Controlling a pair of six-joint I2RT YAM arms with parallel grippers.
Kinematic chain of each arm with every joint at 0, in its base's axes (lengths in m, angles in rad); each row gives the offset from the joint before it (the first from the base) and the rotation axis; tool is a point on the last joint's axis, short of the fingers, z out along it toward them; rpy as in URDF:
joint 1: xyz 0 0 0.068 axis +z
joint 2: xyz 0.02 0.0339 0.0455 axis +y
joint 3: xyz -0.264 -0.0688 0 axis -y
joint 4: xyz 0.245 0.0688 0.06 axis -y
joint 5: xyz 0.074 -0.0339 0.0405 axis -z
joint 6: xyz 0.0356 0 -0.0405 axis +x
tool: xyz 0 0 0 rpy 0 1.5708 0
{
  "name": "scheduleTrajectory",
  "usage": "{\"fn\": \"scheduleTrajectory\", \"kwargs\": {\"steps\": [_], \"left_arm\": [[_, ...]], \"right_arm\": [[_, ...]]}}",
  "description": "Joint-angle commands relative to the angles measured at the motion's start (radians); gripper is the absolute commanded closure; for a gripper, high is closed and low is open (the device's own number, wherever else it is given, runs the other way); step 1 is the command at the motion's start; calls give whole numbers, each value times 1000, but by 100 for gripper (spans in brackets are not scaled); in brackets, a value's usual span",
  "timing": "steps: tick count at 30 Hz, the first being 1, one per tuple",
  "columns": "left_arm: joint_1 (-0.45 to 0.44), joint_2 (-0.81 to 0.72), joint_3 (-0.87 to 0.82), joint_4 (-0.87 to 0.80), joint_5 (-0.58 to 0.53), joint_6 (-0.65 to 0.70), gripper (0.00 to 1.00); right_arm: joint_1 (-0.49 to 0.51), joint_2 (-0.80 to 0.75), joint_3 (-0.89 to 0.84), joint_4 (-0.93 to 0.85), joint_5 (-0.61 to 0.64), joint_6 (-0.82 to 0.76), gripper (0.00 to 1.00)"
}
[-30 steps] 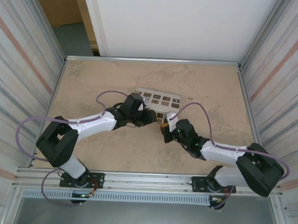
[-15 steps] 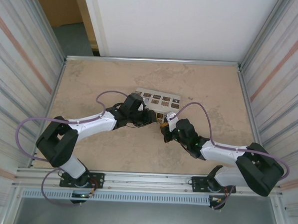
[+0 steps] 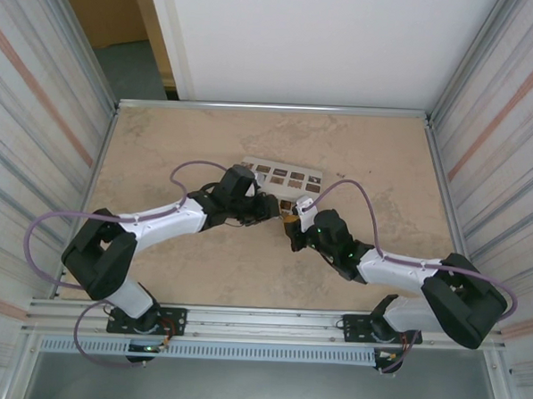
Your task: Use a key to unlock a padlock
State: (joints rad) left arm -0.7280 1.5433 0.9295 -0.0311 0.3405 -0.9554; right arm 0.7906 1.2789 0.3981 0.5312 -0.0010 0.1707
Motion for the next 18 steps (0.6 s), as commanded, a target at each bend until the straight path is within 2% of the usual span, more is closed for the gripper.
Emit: {"fn": "scheduleTrajectory", "kwargs": {"steps": [1, 8, 18], "left_arm": [[-2, -61, 26, 28, 34, 10, 92], [-2, -66, 41, -9, 55, 18, 92], [-2, -58, 43, -15, 87, 12, 92]], "right_arm": [[-5, 19, 38, 68, 6, -14, 100], [-10, 28, 41, 122, 37, -35, 100], [-77, 31, 117, 92, -73, -88, 100]]}}
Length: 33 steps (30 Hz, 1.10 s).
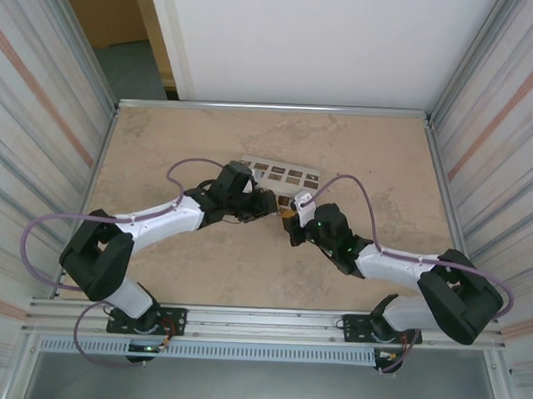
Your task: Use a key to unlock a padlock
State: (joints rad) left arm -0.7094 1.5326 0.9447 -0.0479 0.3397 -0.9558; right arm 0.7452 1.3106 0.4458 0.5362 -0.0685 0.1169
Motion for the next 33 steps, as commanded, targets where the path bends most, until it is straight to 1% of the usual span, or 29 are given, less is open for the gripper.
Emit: {"fn": "scheduleTrajectory", "kwargs": {"steps": [1, 9, 21, 27, 33], "left_arm": [[-21, -46, 29, 1, 92, 12, 92], [-21, -35, 40, -2, 107, 14, 92], [-21, -16, 28, 20, 115, 23, 91], [-21, -7, 22, 23, 119, 33, 91], [-21, 1, 16, 17, 121, 43, 91]], "right_arm": [[-42, 2, 73, 88, -23, -34, 100], [-61, 25, 129, 105, -118, -15, 100], [-140, 114, 156, 158, -319, 101, 100], [-169, 141, 166, 169, -367, 122, 100], [-188, 157, 186, 174, -385, 130, 100]]}}
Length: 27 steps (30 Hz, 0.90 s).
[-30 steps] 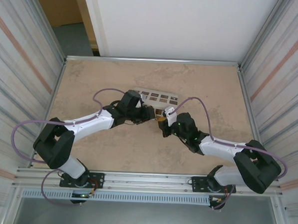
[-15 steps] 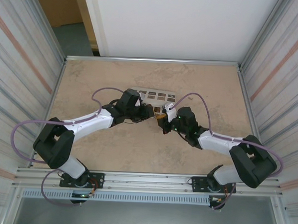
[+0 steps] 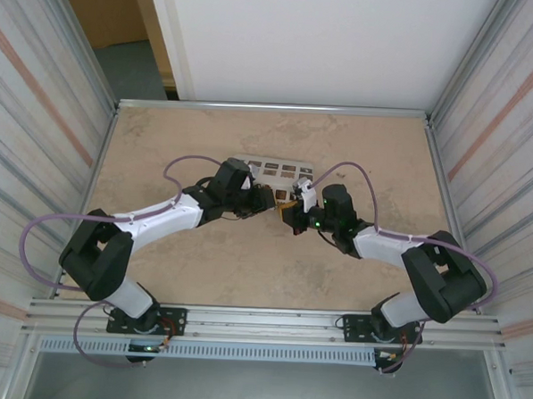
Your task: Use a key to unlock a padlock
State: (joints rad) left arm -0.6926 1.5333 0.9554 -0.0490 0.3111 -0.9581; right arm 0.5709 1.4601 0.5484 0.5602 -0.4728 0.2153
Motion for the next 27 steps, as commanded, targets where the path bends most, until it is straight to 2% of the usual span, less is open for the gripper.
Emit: {"fn": "scheduleTrajectory", "kwargs": {"steps": [1, 15, 27], "left_arm": [[-38, 3, 3, 21, 150, 45, 91], [-51, 78, -31, 97, 174, 17, 90], [-51, 155, -77, 229, 162, -21, 89]], "right_arm": [[-14, 8, 87, 149, 20, 32, 100], [-13, 33, 140, 152, 23, 42, 100], [-10, 112, -5, 163, 81, 54, 100]]}}
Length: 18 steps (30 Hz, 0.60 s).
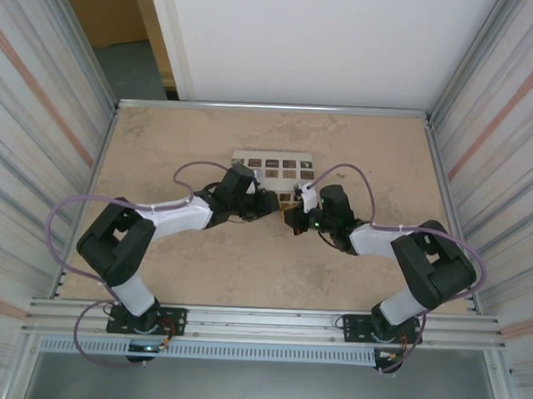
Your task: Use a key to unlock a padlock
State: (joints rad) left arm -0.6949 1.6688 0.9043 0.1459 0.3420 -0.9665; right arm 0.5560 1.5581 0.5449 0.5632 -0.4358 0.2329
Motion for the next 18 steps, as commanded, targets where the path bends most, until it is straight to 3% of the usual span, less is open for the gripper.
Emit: {"fn": "scheduleTrajectory", "kwargs": {"steps": [1, 10, 18], "left_arm": [[-49, 26, -28, 41, 128, -12, 89], [-47, 52, -45, 83, 113, -15, 75], [-30, -33, -80, 47, 83, 10, 58]], "right_arm": [[4, 24, -12, 167, 48, 42, 100], [7, 85, -84, 208, 95, 78, 100], [5, 112, -107, 199, 108, 98, 100]]}}
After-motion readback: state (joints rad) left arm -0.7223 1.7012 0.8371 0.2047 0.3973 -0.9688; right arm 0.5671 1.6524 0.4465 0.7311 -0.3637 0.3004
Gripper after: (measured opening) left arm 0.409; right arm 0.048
